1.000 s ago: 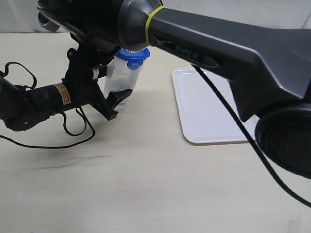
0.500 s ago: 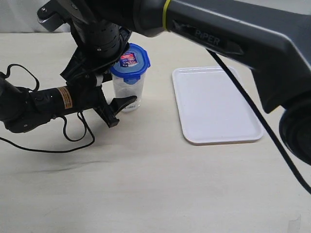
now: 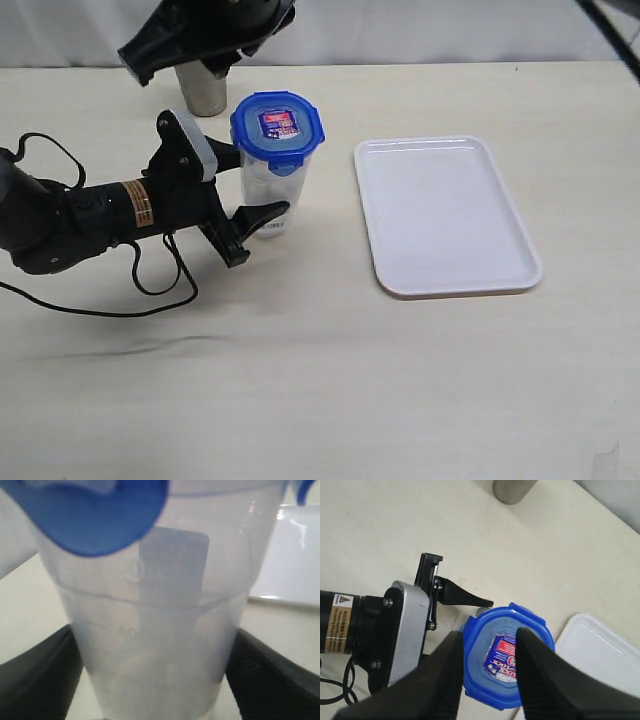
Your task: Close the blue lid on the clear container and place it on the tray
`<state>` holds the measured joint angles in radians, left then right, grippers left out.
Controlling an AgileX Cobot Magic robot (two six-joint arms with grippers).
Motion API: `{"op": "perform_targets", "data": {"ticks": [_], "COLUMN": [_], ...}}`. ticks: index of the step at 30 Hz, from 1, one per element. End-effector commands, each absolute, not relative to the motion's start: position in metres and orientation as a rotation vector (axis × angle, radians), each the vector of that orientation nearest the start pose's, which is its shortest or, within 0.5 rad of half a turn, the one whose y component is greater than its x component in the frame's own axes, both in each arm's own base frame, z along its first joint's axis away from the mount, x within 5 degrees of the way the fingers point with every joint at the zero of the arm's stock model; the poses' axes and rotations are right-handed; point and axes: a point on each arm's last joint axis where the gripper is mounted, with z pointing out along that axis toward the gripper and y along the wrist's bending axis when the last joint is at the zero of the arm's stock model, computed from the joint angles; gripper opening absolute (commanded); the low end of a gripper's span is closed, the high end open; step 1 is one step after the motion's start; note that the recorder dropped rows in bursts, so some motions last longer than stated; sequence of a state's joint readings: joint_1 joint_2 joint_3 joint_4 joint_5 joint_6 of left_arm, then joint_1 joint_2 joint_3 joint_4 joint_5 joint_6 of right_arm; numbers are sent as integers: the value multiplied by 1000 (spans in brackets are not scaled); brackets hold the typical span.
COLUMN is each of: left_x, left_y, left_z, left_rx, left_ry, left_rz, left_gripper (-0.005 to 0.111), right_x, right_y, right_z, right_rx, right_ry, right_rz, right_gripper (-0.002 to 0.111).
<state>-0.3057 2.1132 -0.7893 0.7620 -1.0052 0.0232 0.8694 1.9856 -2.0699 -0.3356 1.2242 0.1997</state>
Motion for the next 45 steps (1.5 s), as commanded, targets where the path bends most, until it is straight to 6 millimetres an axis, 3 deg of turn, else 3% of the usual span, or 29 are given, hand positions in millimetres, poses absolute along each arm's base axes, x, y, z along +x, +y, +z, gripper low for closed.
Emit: {"op": "perform_targets", "data": {"ticks": [1,5,6,7,11,13,16,19,26,30,35,40,45], "left_x": [317,317,317,317,314,314,313,313,313,317,320,321,321], "left_y": [-162,-162,-162,-162,-164,-164,-165,-166,-166,-170,-178,-179,-179], "left_z": [99,100,100,100,102,102,103,104,104,90,85,86,87], "left_rx": [1077,1076,1070,1069,1083,1083,1062,1035,987,1003,1108,1108,1098], "left_ry": [1481,1474,1480,1481,1444,1444,1431,1422,1439,1457,1395,1399,1409], "left_rz": [-515,-519,-527,-529,-559,-559,-599,-630,-688,-728,-785,-813,-825], "left_gripper": [0,0,0,0,0,0,0,0,0,0,0,0,0], "right_x": [300,305,313,318,349,361,363,363,363,363,361,354,340], "right_y": [303,293,285,279,233,213,209,207,204,197,182,176,191], "right_z": [377,380,373,367,327,307,276,262,260,260,283,303,294], "right_rx": [-836,-775,-738,-704,-566,-497,-594,-619,-644,-678,-622,-583,-727], "right_ry": [2332,2313,2348,2376,2578,2681,2735,2727,2729,2740,2687,2657,2703], "right_rz": [-28,-108,-128,-140,-168,-40,325,326,279,179,78,130,378], "right_gripper": [33,20,9,4,4,4,4,4,4,4,4,4,4]}}
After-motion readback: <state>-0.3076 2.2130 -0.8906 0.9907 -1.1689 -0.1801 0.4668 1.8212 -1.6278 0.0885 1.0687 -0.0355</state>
